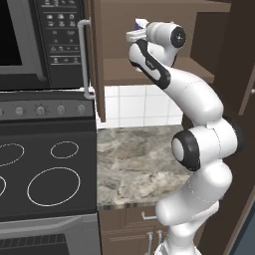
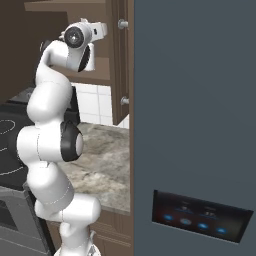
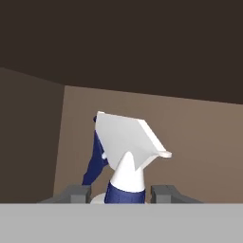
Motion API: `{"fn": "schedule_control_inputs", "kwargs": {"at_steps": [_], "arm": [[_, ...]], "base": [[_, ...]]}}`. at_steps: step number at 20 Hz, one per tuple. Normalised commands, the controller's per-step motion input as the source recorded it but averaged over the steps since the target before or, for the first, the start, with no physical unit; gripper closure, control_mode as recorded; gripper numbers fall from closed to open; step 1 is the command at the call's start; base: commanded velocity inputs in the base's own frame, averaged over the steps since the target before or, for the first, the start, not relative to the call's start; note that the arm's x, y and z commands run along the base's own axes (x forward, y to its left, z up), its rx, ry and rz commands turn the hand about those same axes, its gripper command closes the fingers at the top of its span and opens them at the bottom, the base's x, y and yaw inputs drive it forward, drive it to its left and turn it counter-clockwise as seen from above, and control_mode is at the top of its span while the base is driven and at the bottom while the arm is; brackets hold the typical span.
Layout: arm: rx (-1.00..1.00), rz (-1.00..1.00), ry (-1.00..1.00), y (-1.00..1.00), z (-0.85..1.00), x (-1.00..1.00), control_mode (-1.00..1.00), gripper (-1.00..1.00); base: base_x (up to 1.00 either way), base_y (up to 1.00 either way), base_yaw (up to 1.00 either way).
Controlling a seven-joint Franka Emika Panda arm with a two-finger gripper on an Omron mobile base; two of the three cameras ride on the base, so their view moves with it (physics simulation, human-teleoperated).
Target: Move the cutting board and knife to the sink. Then move spray from the cabinet to the counter.
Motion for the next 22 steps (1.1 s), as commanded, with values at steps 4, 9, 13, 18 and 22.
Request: {"fn": "schedule_control_inputs", "kwargs": {"at_steps": [4,9,13,18,22], "arm": [[0.01,0.00,0.00,0.00,0.00,-0.03,-1.00,1.00],[0.03,-0.01,0.00,0.00,0.00,-0.33,-1.00,1.00],[0.06,-0.02,0.00,0.00,0.00,-0.57,-1.00,1.00],[0.08,-0.05,0.00,0.00,0.08,-0.88,-1.00,1.00],[0.05,-0.08,0.00,0.00,0.03,-0.85,-1.00,1.00]], "base": [[0.00,0.00,0.00],[0.00,0.00,0.00],[0.00,0.00,0.00],[0.00,0.00,0.00],[0.00,0.00,0.00]]}}
